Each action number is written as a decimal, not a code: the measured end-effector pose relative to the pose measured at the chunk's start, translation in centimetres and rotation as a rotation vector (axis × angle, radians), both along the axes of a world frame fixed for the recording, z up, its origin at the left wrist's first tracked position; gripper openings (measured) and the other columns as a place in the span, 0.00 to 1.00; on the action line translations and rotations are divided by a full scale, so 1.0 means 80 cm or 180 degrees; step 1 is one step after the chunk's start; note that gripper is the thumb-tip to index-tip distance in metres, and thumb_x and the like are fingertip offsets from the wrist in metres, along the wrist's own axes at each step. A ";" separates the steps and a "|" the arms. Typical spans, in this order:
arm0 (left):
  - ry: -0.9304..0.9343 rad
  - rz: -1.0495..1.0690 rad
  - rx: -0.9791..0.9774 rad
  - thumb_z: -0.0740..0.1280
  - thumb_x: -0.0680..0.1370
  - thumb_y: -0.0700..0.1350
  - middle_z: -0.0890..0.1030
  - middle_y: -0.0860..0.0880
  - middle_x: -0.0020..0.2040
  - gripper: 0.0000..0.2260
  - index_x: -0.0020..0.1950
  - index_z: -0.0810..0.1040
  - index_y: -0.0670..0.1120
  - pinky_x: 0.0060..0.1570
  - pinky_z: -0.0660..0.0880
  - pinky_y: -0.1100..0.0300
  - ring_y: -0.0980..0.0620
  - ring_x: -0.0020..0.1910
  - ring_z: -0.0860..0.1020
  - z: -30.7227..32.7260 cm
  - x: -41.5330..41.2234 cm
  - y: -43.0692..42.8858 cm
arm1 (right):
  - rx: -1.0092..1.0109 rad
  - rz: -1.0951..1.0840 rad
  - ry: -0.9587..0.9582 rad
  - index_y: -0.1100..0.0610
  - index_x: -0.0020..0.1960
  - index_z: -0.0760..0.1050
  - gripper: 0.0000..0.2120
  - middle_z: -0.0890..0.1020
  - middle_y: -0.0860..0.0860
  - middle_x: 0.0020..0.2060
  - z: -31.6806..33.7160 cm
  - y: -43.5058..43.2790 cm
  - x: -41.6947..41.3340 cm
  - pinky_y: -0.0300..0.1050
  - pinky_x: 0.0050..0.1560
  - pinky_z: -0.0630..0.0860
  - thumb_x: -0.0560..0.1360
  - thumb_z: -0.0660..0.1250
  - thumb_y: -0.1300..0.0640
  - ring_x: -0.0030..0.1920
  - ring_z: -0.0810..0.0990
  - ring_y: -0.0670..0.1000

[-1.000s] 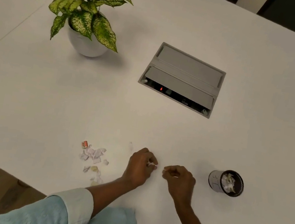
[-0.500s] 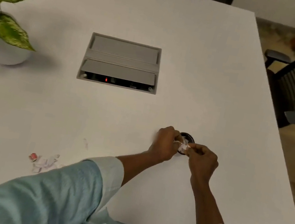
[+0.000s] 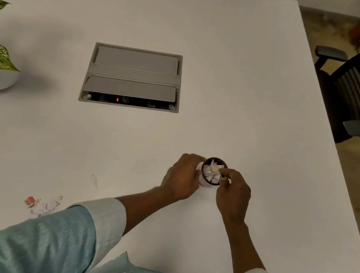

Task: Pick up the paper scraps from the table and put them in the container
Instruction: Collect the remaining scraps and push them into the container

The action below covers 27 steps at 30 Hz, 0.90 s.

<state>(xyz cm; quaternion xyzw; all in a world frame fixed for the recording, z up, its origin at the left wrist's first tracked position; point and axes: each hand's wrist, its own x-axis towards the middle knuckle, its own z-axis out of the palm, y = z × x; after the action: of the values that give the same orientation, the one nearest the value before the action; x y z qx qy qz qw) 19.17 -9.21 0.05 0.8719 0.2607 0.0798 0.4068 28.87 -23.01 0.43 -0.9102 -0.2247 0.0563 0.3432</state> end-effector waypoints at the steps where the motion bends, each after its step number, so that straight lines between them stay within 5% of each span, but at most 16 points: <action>1: 0.0234 -0.0057 0.0125 0.63 0.80 0.47 0.78 0.51 0.66 0.15 0.67 0.72 0.55 0.54 0.80 0.48 0.50 0.67 0.74 -0.010 -0.016 0.005 | -0.0064 0.0120 -0.0069 0.57 0.57 0.82 0.14 0.86 0.53 0.54 -0.002 -0.002 -0.005 0.50 0.53 0.81 0.76 0.67 0.71 0.55 0.85 0.57; 4: 0.1108 -0.0525 0.0431 0.67 0.80 0.49 0.65 0.46 0.78 0.28 0.78 0.64 0.44 0.67 0.75 0.43 0.47 0.80 0.59 -0.046 -0.070 0.020 | -0.0453 0.0690 -0.0362 0.55 0.69 0.77 0.21 0.80 0.52 0.68 -0.014 -0.006 -0.018 0.55 0.67 0.75 0.76 0.71 0.64 0.68 0.79 0.56; 6: 0.1775 -0.0940 0.0634 0.68 0.80 0.56 0.47 0.41 0.84 0.41 0.83 0.50 0.40 0.79 0.59 0.42 0.42 0.84 0.42 -0.064 -0.106 0.027 | -0.1104 0.1139 -0.0404 0.56 0.80 0.65 0.28 0.67 0.53 0.80 -0.027 -0.008 -0.021 0.59 0.80 0.58 0.82 0.65 0.50 0.81 0.64 0.53; 8: 0.2293 -0.1131 0.0792 0.71 0.76 0.62 0.32 0.37 0.81 0.53 0.82 0.38 0.39 0.80 0.47 0.36 0.36 0.80 0.30 -0.079 -0.139 0.030 | -0.1751 0.1373 -0.0246 0.55 0.84 0.50 0.36 0.53 0.51 0.84 -0.042 -0.009 -0.021 0.61 0.82 0.40 0.84 0.51 0.36 0.84 0.48 0.49; 11: 0.2614 -0.1243 0.0900 0.77 0.67 0.66 0.22 0.35 0.76 0.66 0.79 0.30 0.39 0.77 0.42 0.28 0.31 0.75 0.24 -0.092 -0.174 0.032 | -0.2108 0.1506 -0.0173 0.53 0.84 0.44 0.41 0.47 0.51 0.84 -0.056 -0.007 -0.019 0.63 0.81 0.33 0.80 0.39 0.28 0.84 0.44 0.47; 15: 0.2743 -0.1512 0.1116 0.81 0.62 0.66 0.21 0.34 0.75 0.73 0.78 0.27 0.40 0.74 0.42 0.24 0.30 0.75 0.24 -0.093 -0.186 0.038 | -0.2250 0.1453 -0.0242 0.51 0.82 0.55 0.40 0.60 0.49 0.83 -0.056 0.007 -0.007 0.66 0.80 0.33 0.80 0.41 0.28 0.83 0.54 0.49; 20: 0.2987 -0.1455 0.1261 0.82 0.60 0.64 0.23 0.32 0.75 0.74 0.78 0.27 0.38 0.74 0.45 0.24 0.28 0.75 0.25 -0.092 -0.181 0.032 | -0.1393 0.1062 -0.0336 0.53 0.70 0.75 0.21 0.79 0.51 0.70 -0.038 0.014 -0.004 0.65 0.81 0.48 0.83 0.62 0.43 0.73 0.75 0.51; 23: 0.3066 -0.1443 0.1249 0.82 0.60 0.64 0.24 0.31 0.76 0.74 0.77 0.26 0.38 0.72 0.46 0.21 0.28 0.75 0.25 -0.091 -0.179 0.031 | -0.0518 0.0630 -0.0756 0.53 0.58 0.82 0.09 0.86 0.50 0.56 -0.025 -0.001 -0.010 0.59 0.68 0.71 0.77 0.72 0.57 0.58 0.83 0.53; 27: 0.3128 -0.1439 0.1214 0.81 0.60 0.66 0.22 0.33 0.75 0.74 0.77 0.25 0.39 0.67 0.47 0.17 0.30 0.75 0.25 -0.092 -0.180 0.034 | -0.0034 -0.0064 -0.0697 0.53 0.52 0.82 0.07 0.84 0.48 0.50 -0.022 -0.037 -0.026 0.47 0.52 0.77 0.76 0.72 0.63 0.52 0.81 0.51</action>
<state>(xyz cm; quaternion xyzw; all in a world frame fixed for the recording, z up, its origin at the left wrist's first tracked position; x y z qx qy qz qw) 4.80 -6.45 -7.29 0.8986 0.2073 -0.3783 0.0803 26.82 -25.94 -1.36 -0.9150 -0.2514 -0.0457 0.3122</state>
